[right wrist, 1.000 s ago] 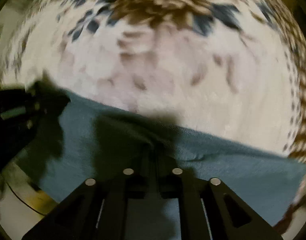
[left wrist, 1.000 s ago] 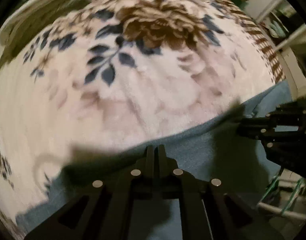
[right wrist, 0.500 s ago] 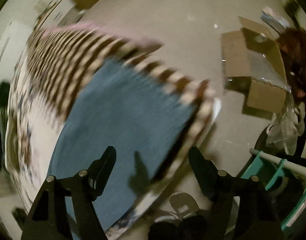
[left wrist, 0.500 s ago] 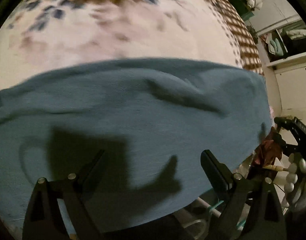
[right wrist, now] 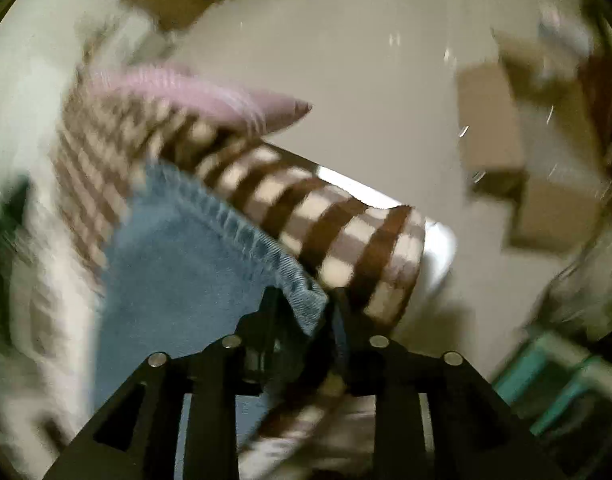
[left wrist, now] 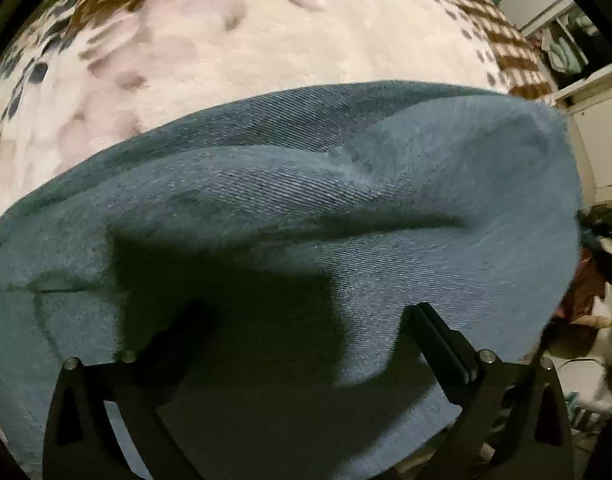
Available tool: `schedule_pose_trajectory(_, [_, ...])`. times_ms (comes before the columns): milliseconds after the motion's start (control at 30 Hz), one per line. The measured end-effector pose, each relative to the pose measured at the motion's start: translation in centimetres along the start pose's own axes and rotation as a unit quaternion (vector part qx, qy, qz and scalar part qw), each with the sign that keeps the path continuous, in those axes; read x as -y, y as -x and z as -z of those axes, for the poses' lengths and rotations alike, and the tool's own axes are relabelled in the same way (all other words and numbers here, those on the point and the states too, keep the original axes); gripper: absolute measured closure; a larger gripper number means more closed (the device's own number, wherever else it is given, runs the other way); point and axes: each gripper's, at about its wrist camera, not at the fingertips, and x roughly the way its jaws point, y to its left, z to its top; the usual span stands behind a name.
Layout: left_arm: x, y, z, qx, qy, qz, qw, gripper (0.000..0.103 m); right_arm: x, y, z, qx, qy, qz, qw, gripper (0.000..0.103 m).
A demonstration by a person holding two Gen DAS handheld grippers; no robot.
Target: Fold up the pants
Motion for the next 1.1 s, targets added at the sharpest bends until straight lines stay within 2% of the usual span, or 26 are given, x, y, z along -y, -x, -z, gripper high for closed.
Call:
schedule_pose_trajectory(33, [0.4,-0.2,-0.1,0.001,-0.004,-0.011,0.9999,0.000,0.9,0.9,-0.1,0.003,-0.025,-0.036,0.999,0.061])
schedule_pose_trajectory(67, [0.7,-0.3,-0.1,0.003,-0.008,-0.020,0.9998,0.000,1.7,1.6,0.1,0.007,-0.039,-0.052,0.998,0.057])
schedule_pose_trajectory(133, [1.4,-0.6,0.0,0.012,-0.016,-0.038,0.9991,0.000,2.8,1.7,0.7,-0.005,-0.057,-0.073,0.996,0.057])
schedule_pose_trajectory(200, [1.6,-0.6,0.1,0.023,-0.017,-0.043,0.9987,0.000,4.0,0.0,1.8,-0.040,-0.081,-0.145,0.985,0.057])
schedule_pose_trajectory(233, [1.4,-0.5,0.2,0.027,-0.015,-0.040,0.9987,0.000,4.0,-0.8,2.4,-0.048,-0.084,-0.153,0.984,0.056])
schedule_pose_trajectory(333, [1.5,-0.4,0.2,0.030,-0.016,-0.037,0.9988,0.000,2.9,-1.5,3.1,-0.020,-0.081,-0.195,0.977,0.054])
schedule_pose_trajectory(400, [0.7,-0.1,0.3,0.027,-0.015,-0.031,0.9991,0.000,2.6,-1.4,2.9,0.007,-0.089,-0.247,0.965,0.054])
schedule_pose_trajectory(433, [0.7,-0.1,0.2,0.023,-0.013,-0.030,0.9992,0.000,2.1,-1.7,2.7,0.010,-0.082,-0.257,0.963,0.054])
schedule_pose_trajectory(533, [0.2,0.2,-0.4,0.017,-0.006,-0.030,0.9994,0.000,0.2,-3.9,2.1,-0.013,-0.061,-0.242,0.968,0.054])
schedule_pose_trajectory(600, [0.0,0.2,-0.6,0.015,0.002,-0.031,0.9994,0.000,-0.5,-5.6,1.6,-0.008,-0.073,-0.260,0.963,0.055])
schedule_pose_trajectory(633, [-0.1,0.1,-1.0,0.012,0.005,-0.029,0.9995,0.000,-1.0,-5.6,1.4,-0.001,-0.070,-0.251,0.965,0.066])
schedule_pose_trajectory(667, [-0.1,0.3,-1.4,0.012,0.010,-0.025,0.9996,0.000,-1.4,-5.4,1.4,0.006,-0.063,-0.238,0.969,0.092])
schedule_pose_trajectory(700, [-0.3,0.6,-1.8,0.017,0.021,-0.015,0.9995,0.000,-2.3,-5.3,1.2,0.013,-0.049,-0.218,0.975,0.094])
schedule_pose_trajectory(767, [-1.0,1.5,-2.4,0.030,0.049,0.010,0.9983,0.000,-4.1,-3.7,1.8,0.036,-0.019,-0.196,0.980,0.094])
schedule_pose_trajectory(833, [-2.6,3.6,-2.3,0.057,0.077,0.026,0.9951,0.000,-5.7,-1.1,2.9,0.052,0.004,-0.195,0.979,0.095])
schedule_pose_trajectory(967, [-5.9,7.6,-1.2,0.095,0.114,0.035,0.9883,0.000,-11.2,4.1,5.2,0.069,0.063,-0.212,0.973,0.095])
schedule_pose_trajectory(1100, [-9.5,10.9,2.4,0.117,0.155,0.029,0.9806,0.000,-17.9,6.8,8.8,0.053,0.123,-0.236,0.962,0.095])
